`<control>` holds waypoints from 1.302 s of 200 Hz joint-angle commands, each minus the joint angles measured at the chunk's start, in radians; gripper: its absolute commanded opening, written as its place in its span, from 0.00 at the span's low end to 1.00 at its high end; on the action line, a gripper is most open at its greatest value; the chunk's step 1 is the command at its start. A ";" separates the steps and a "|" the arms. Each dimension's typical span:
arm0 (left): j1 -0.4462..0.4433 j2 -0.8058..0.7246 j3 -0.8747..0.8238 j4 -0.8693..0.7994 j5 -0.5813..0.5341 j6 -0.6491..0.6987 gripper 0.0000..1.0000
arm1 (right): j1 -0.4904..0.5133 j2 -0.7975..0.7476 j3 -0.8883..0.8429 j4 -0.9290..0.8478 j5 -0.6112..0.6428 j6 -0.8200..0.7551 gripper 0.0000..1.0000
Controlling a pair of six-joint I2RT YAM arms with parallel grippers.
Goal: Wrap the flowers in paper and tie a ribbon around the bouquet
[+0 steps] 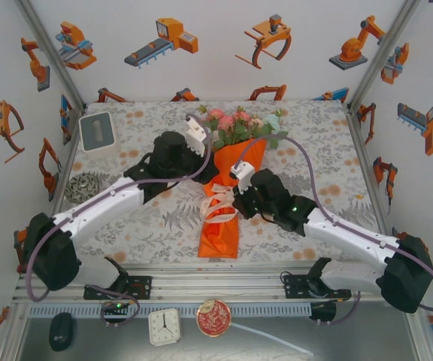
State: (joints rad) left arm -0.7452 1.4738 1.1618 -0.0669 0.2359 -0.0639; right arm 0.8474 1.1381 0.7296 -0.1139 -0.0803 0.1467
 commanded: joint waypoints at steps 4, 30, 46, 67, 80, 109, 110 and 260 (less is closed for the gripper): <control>-0.022 0.153 0.134 -0.158 0.151 0.093 0.49 | -0.002 -0.013 -0.054 0.051 -0.048 0.067 0.08; -0.029 0.262 0.209 -0.167 0.234 0.083 0.50 | -0.004 -0.038 -0.101 0.052 -0.011 0.147 0.38; -0.042 0.307 0.257 -0.213 0.223 0.090 0.50 | -0.004 -0.071 -0.133 0.037 0.064 0.248 0.48; -0.057 0.335 0.272 -0.224 0.210 0.105 0.50 | -0.004 -0.120 -0.174 0.056 0.113 0.441 0.50; -0.065 0.363 0.304 -0.269 0.191 0.123 0.51 | -0.004 -0.144 -0.210 0.079 0.137 0.587 0.51; -0.091 0.422 0.382 -0.408 0.105 0.197 0.53 | -0.002 -0.174 -0.305 0.242 0.129 0.771 0.49; -0.093 0.424 0.384 -0.412 0.103 0.200 0.53 | -0.003 -0.173 -0.308 0.249 0.130 0.775 0.49; -0.015 0.140 0.043 -0.427 0.098 0.144 0.28 | -0.002 -0.132 -0.209 0.213 0.070 0.373 0.00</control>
State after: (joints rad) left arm -0.7738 1.7222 1.2663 -0.5835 0.3397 0.1303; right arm 0.8474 0.9878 0.5148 0.0853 0.0631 0.6323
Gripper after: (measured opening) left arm 0.225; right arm 0.005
